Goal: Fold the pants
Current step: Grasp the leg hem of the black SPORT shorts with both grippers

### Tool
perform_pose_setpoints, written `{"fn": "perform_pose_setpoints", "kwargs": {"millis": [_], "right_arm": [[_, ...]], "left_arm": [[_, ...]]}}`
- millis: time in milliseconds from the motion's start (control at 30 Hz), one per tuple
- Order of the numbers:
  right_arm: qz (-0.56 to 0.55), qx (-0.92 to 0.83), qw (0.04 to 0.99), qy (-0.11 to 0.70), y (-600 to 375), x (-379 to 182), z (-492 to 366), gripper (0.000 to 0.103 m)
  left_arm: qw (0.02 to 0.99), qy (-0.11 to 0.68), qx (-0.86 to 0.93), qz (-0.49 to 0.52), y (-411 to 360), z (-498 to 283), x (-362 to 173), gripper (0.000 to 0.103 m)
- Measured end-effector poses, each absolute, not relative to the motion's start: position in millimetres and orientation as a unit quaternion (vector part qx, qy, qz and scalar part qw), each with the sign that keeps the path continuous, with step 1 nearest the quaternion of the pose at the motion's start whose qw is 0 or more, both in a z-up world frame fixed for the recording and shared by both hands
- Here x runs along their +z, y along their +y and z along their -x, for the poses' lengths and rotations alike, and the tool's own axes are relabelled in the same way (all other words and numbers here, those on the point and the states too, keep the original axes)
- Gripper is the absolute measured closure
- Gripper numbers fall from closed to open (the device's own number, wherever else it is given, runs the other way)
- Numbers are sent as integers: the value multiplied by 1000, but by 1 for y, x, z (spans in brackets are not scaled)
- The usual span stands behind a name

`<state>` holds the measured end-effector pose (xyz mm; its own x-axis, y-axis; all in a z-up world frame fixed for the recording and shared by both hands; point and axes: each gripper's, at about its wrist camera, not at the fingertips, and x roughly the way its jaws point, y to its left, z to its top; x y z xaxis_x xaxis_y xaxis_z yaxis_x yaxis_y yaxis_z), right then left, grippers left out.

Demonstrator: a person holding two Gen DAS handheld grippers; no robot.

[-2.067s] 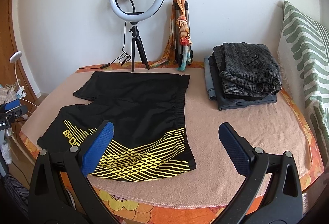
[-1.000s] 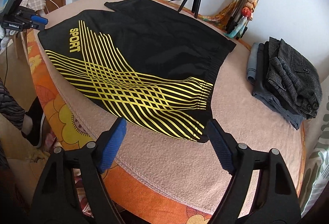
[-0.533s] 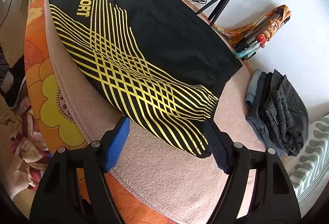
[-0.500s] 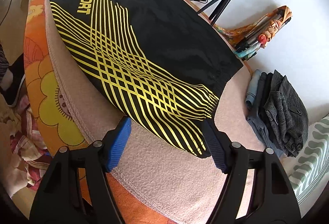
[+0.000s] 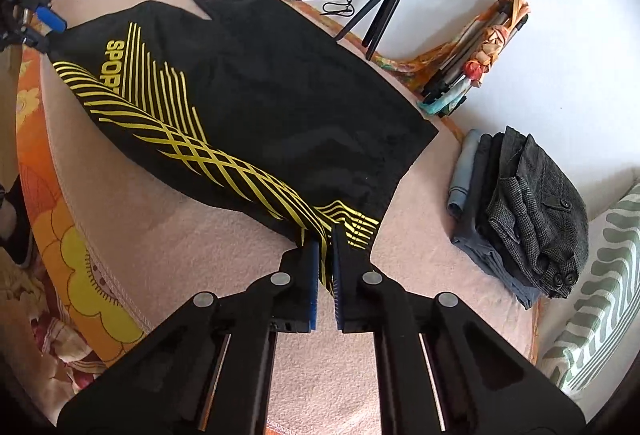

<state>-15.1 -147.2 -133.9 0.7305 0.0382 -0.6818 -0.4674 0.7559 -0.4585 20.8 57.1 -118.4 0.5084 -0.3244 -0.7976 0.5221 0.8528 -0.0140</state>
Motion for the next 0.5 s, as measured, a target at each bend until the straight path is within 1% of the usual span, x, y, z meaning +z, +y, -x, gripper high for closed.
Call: {"fn": "perform_pose_setpoints", "kwargs": {"millis": [167,433,467,500], "right_arm": [[303,134,884,329,-145,-120,5,97],[291,132,888,330,-148,-117,4,97],[290,132,889,330,-149,-117,4,97],[290,133,889,329,-149,-117,4,97]], "left_arm": [[860,430,-233,-144,53,-21,-122,58],[855,443,-188,-194,51,-28,-140,58],[855,442,-181,-204,51,-28,-141,55],[857,437,-178,-209,51,-28,-141,55]]}}
